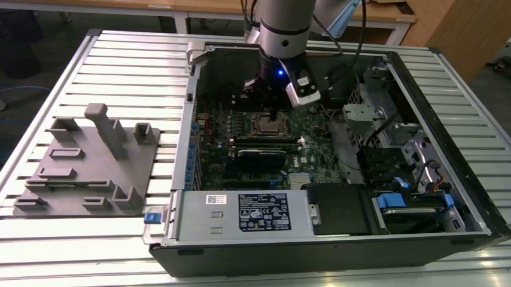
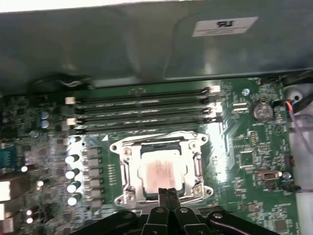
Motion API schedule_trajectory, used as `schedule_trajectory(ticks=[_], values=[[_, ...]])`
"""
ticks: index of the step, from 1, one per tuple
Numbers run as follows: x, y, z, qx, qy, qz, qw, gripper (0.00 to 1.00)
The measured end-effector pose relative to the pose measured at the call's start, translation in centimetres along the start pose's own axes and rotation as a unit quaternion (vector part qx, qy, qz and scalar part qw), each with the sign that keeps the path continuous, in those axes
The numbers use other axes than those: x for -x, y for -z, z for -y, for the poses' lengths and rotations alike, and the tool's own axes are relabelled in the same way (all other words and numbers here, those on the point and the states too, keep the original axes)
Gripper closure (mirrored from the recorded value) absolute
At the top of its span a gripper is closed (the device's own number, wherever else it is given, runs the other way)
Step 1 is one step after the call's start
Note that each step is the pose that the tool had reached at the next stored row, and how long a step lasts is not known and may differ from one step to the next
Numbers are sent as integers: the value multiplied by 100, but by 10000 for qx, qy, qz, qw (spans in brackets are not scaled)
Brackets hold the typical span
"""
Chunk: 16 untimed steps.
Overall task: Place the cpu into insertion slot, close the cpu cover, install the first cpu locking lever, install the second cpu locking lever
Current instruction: 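Install the second cpu locking lever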
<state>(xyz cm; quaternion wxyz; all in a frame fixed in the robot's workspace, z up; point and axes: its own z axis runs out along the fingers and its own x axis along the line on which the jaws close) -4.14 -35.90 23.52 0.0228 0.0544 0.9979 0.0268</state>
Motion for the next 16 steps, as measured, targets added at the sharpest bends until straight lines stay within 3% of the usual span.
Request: schedule_trajectory(ticks=[4,16], values=[[-6,-4,-66,-6,1,0,10000,90],[-4,16,-71,-29,2,-2,10000,90]])
